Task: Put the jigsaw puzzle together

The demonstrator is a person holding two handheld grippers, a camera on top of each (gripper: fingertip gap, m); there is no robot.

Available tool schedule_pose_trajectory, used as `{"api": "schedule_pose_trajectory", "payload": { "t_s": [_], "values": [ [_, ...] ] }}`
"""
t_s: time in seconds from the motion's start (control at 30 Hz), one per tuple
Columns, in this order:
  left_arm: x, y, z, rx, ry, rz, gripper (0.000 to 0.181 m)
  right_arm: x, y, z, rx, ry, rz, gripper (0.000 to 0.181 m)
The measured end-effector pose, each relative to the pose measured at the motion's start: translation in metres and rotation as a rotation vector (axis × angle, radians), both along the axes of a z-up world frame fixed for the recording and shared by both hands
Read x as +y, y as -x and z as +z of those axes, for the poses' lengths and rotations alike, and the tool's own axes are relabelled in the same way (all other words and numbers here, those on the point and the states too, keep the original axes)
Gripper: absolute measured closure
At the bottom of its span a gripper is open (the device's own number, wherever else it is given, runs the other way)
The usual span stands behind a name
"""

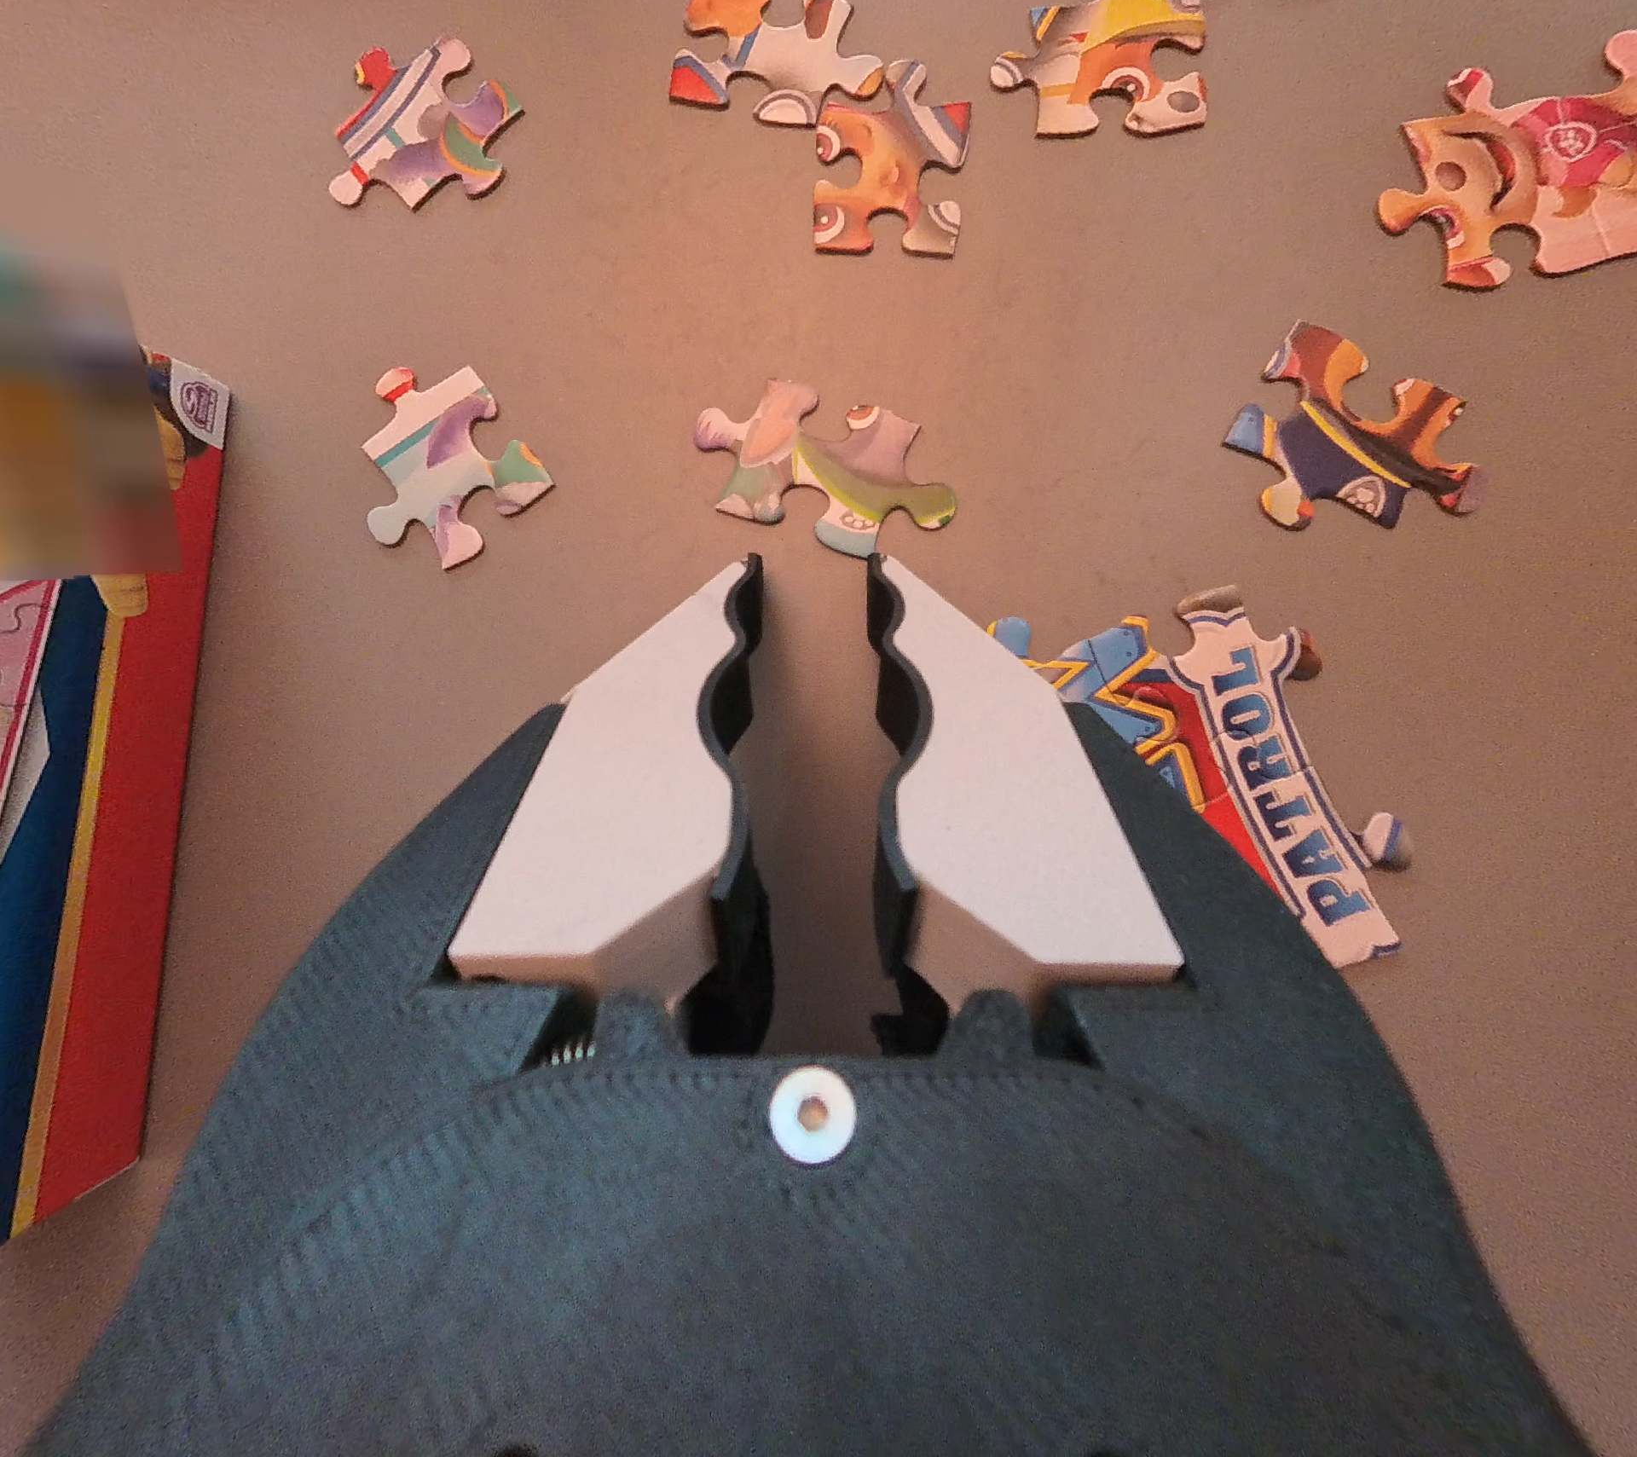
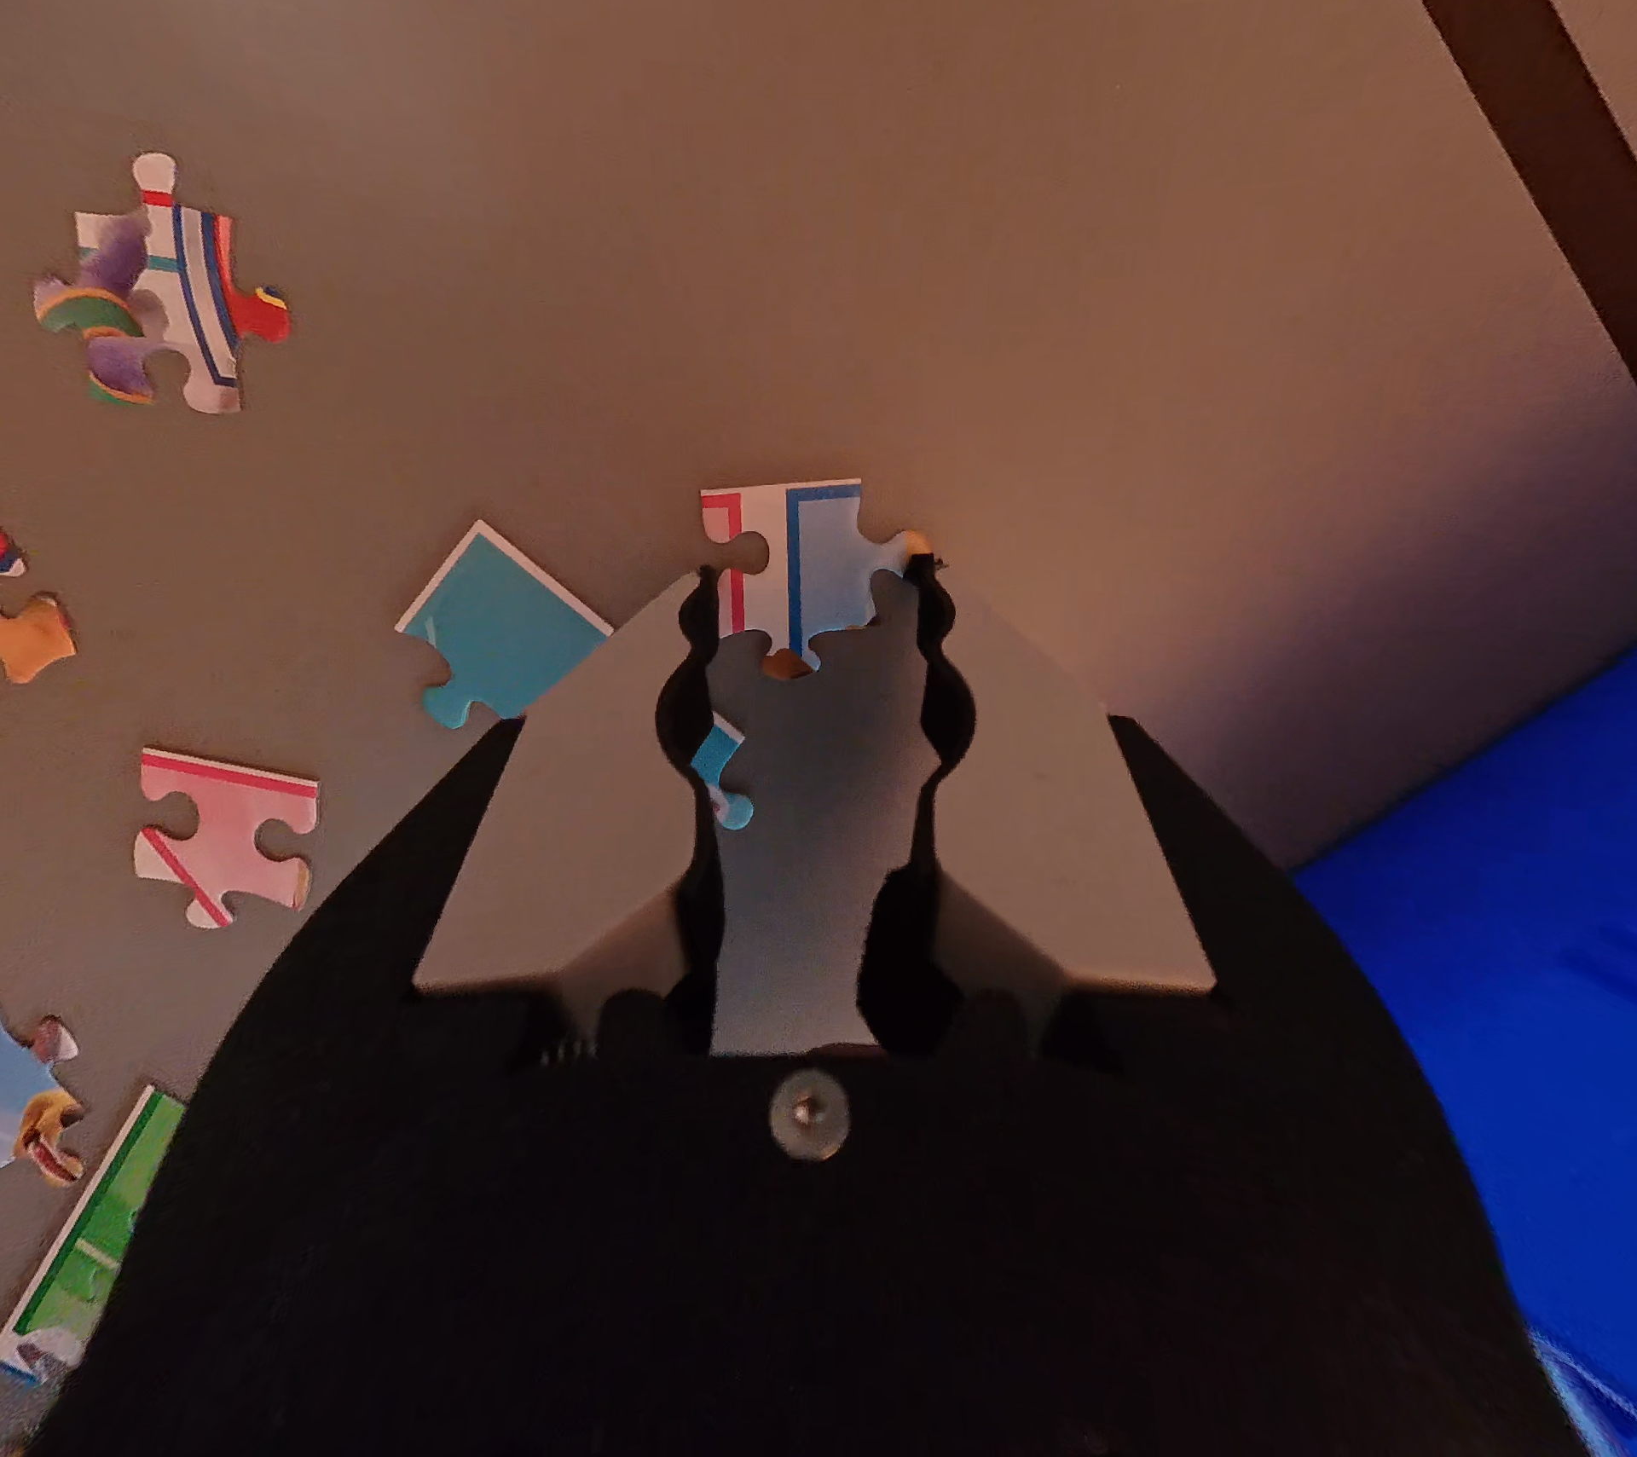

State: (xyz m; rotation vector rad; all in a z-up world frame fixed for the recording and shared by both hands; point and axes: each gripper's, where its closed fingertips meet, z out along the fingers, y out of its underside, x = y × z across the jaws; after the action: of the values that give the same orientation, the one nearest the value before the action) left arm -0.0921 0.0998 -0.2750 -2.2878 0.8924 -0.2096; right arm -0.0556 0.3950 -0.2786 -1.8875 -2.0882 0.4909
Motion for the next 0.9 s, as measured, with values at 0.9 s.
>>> {"api": "schedule_pose_trajectory", "payload": {
  "t_s": [0.9],
  "values": [
    [0.003,0.007,0.02,0.004,-0.069,0.043,0.139,-0.152,-0.181,0.062,-0.001,-0.136,0.115,0.129]
  ]
}}
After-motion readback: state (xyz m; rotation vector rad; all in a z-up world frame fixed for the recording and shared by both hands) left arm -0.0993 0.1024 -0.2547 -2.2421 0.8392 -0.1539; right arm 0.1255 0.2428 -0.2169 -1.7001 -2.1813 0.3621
